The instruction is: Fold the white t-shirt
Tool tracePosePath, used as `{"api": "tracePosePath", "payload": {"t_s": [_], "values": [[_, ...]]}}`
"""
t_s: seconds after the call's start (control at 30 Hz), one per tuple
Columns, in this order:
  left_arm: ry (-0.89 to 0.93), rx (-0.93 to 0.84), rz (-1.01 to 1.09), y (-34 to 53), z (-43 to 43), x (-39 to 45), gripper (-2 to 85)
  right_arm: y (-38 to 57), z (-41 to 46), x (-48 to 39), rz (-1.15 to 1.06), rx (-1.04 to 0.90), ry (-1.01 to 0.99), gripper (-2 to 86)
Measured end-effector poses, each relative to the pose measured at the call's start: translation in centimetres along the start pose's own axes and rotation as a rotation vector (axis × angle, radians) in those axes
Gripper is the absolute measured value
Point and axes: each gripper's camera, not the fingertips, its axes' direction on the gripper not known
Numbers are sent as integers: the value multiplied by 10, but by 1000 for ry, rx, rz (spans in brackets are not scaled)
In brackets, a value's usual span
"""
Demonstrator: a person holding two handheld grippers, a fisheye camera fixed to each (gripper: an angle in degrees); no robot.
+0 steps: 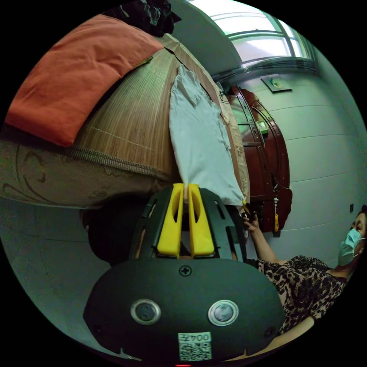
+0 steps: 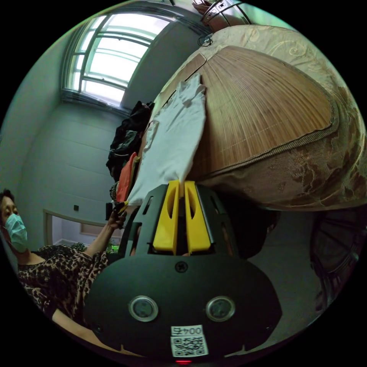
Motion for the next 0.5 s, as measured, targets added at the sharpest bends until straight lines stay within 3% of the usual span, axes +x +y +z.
{"api": "tracePosePath", "payload": {"t_s": [0.5], "values": [[11, 147, 113, 31, -54, 43, 20, 32, -51, -56, -107, 85, -51, 9]]}}
